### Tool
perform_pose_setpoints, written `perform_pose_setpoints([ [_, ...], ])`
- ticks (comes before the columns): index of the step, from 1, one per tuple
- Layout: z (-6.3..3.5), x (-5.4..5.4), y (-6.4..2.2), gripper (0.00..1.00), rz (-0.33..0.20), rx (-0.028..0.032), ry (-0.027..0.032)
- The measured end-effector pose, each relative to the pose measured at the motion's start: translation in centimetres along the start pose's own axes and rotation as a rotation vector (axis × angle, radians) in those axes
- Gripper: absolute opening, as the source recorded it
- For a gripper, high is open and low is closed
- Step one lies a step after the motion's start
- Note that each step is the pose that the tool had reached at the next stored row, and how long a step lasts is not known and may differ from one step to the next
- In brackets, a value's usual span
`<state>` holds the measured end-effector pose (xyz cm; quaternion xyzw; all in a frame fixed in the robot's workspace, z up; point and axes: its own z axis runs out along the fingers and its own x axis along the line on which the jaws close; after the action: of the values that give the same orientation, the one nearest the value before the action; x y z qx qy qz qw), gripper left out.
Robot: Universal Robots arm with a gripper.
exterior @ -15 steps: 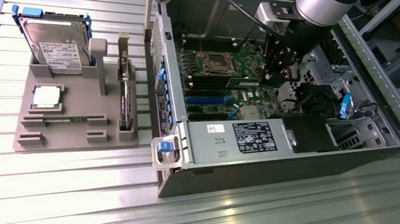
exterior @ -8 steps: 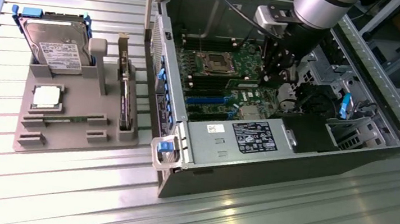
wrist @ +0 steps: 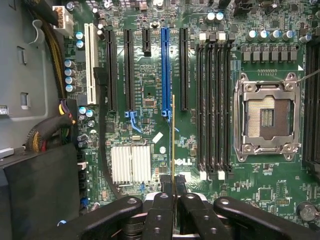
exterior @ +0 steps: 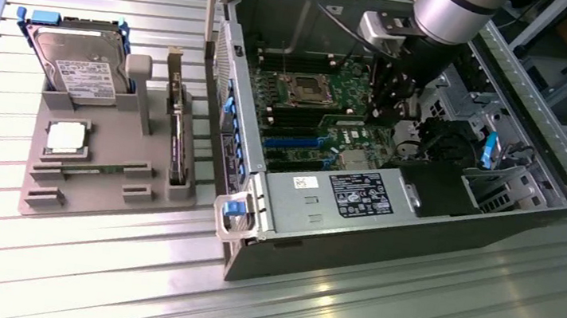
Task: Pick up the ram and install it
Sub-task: 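Insert the ram into the slot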
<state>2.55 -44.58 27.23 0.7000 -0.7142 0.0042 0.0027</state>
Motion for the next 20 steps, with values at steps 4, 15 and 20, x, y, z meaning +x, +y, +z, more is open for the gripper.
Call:
perform_pose_setpoints([
  [4, 0.21, 0.0, 0.00, 0.12, 0.000, 0.0000, 0.0001],
  [15, 0.56, -0.1, 3.27, 0.12, 0.000, 0.0000, 0.0002],
  [20, 0.73, -1.2, 4.59, 0.12, 0.000, 0.0001, 0.0022],
])
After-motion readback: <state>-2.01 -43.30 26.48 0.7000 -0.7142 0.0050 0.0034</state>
